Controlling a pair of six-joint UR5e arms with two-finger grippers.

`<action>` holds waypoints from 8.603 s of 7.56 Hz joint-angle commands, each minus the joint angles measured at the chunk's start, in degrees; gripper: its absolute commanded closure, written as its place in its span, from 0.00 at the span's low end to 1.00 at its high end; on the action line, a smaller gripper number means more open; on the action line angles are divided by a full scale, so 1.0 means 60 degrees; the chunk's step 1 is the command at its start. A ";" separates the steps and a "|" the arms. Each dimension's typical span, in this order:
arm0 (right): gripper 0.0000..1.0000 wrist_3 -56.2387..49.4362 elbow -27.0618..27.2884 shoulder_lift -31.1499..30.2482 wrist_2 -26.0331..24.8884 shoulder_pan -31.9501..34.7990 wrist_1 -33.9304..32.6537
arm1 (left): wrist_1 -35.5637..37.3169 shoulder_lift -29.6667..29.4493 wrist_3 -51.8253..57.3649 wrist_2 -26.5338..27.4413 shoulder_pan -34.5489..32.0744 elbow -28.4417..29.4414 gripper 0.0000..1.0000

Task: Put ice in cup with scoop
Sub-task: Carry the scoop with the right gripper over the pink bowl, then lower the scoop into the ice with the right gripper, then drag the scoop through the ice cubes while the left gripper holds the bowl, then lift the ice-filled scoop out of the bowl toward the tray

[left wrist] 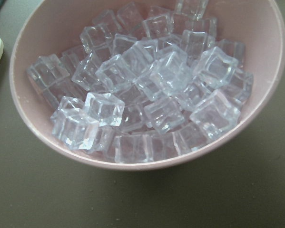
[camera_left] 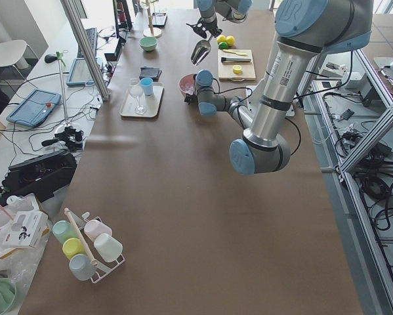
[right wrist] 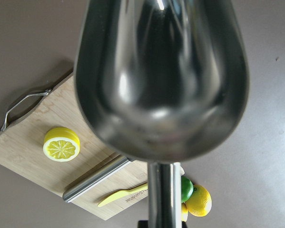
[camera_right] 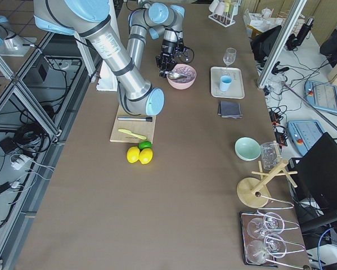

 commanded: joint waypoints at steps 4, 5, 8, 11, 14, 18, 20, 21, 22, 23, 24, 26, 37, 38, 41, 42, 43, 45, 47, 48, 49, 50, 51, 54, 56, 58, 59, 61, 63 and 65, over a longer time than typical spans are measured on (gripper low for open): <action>1.00 -0.2564 -0.2401 0.1856 -0.0897 -0.0519 -0.0727 | 0.0581 -0.0314 0.0902 -0.0396 -0.0077 0.0004 0.02; 1.00 -0.2580 -0.2797 0.2061 -0.0956 -0.0563 -0.0727 | 0.0595 -0.0314 0.0887 -0.0396 -0.0077 -0.0011 0.02; 1.00 -0.2595 -0.4132 0.2664 -0.1059 -0.0563 -0.0713 | 0.0771 -0.0358 0.0828 -0.0411 -0.0077 0.0004 0.02; 1.00 -0.2595 -0.5320 0.3206 -0.1074 -0.0680 -0.0655 | 0.1020 -0.0431 -0.0583 -0.0892 -0.0106 0.0004 0.02; 1.00 -0.2595 -0.5555 0.3090 -0.1191 -0.0841 -0.0654 | 0.1020 -0.0431 -0.0739 -0.0953 -0.0106 0.0003 0.02; 1.00 -0.2595 -0.5817 0.3001 -0.1338 -0.0929 -0.0611 | 0.1020 -0.0330 -0.0724 -0.0982 -0.0106 -0.0011 0.02; 1.00 -0.2580 -0.6212 0.3001 -0.1338 -0.0973 -0.0027 | 0.1020 -0.0314 -0.0725 -0.0982 -0.0106 -0.0026 0.02; 1.00 -0.2580 -0.6359 0.3001 -0.1338 -0.1003 0.0208 | 0.1020 -0.0300 -0.0725 -0.0996 -0.0106 -0.0040 0.02; 1.00 -0.2580 -0.6448 0.3001 -0.1338 -0.1017 0.0399 | 0.0977 -0.0155 -0.0725 -0.0997 -0.0135 -0.0142 0.02; 1.00 -0.2566 -0.6434 0.2871 -0.1323 -0.1018 0.0763 | 0.0948 -0.0008 -0.0725 -0.0997 -0.0208 -0.0230 0.02; 1.00 -0.2566 -0.6347 0.2623 -0.1323 -0.1018 0.1347 | 0.0918 0.0022 -0.0725 -0.0982 -0.0223 -0.0216 0.02; 1.00 -0.2566 -0.5940 0.2373 -0.1323 -0.1018 0.1586 | 0.0918 0.0037 -0.0725 -0.0982 -0.0209 -0.0202 0.02; 1.00 -0.2580 -0.2598 -0.0644 -0.1309 -0.1018 0.4937 | 0.1239 -0.0314 -0.0725 -0.0967 -0.0091 -0.0143 0.02; 1.00 -0.2580 -0.2553 -0.0777 -0.1265 -0.1018 0.5231 | 0.1356 -0.0372 -0.0725 -0.0967 -0.0091 -0.0157 0.02; 1.00 -0.2595 -0.2275 -0.1202 -0.1075 -0.1018 0.5732 | 0.1401 -0.0387 -0.0725 -0.0953 -0.0091 -0.0187 0.02; 1.00 -0.2595 -0.2172 -0.1363 -0.1060 -0.1018 0.5950 | 0.1445 -0.0402 -0.0725 -0.0953 -0.0091 -0.0201 0.02; 1.00 -0.2595 -0.2128 -0.1393 -0.1045 -0.1018 0.6025 | 0.1445 -0.0402 -0.0725 -0.0953 -0.0091 -0.0201 0.02; 1.00 -0.2595 -0.2113 -0.1379 -0.0754 -0.1003 0.6099 | 0.1576 -0.0446 -0.0725 -0.0967 -0.0106 -0.0303 0.02; 1.00 -0.2580 -0.2098 -0.1480 -0.0548 -0.1003 0.6462 | 0.1650 -0.0402 -0.0739 -0.0982 -0.0179 -0.0392 0.02; 1.00 -0.2595 -0.2113 -0.1699 -0.0184 -0.1003 0.6929 | 0.1650 -0.0402 -0.0725 -0.0982 -0.0179 -0.0392 0.02; 1.00 -0.2595 -0.2113 -0.1774 -0.0152 -0.1003 0.7180 | 0.1650 -0.0388 -0.0739 -0.0982 -0.0179 -0.0392 0.02; 1.00 -0.2595 -0.2113 -0.1774 -0.0108 -0.0974 0.7212 | 0.1650 -0.0387 -0.0725 -0.0982 -0.0179 -0.0392 0.02; 1.00 -0.2609 -0.2113 -0.1789 -0.0151 -0.0945 0.7197 | 0.1665 -0.0387 -0.0725 -0.0982 -0.0179 -0.0392 0.02; 1.00 -0.2726 -0.2113 -0.1731 -0.0649 -0.0639 0.7197 | 0.1650 -0.0387 -0.0725 -0.0982 -0.0179 -0.0392 0.02; 1.00 -0.2669 -0.2113 -0.1687 -0.0605 -0.0476 0.7313 | 0.1665 -0.0387 -0.0725 -0.0982 -0.0179 -0.0392 0.02; 1.00 -0.2566 -0.2113 -0.1745 -0.0605 -0.0461 0.7577 | 0.1665 -0.0387 -0.0725 -0.0982 -0.0179 -0.0392 0.02; 1.00 -0.2522 -0.2113 -0.1803 -0.0591 -0.0417 0.7854 | 0.1665 -0.0402 -0.0725 -0.0982 -0.0179 -0.0392 0.02; 1.00 -0.2434 -0.2113 -0.2211 -0.0050 -0.0242 0.8803 | 0.1665 -0.0387 -0.0725 -0.0982 -0.0179 -0.0421 0.02; 1.00 -0.2375 -0.2127 -0.2593 0.0344 -0.0139 0.9654 | 0.1679 -0.0373 -0.0725 -0.0997 -0.0179 -0.0465 0.02; 1.00 -0.2375 -0.2127 -0.2843 0.0536 -0.0109 1.0184 | 0.1825 -0.0373 -0.0725 -0.1317 -0.0237 -0.0465 0.02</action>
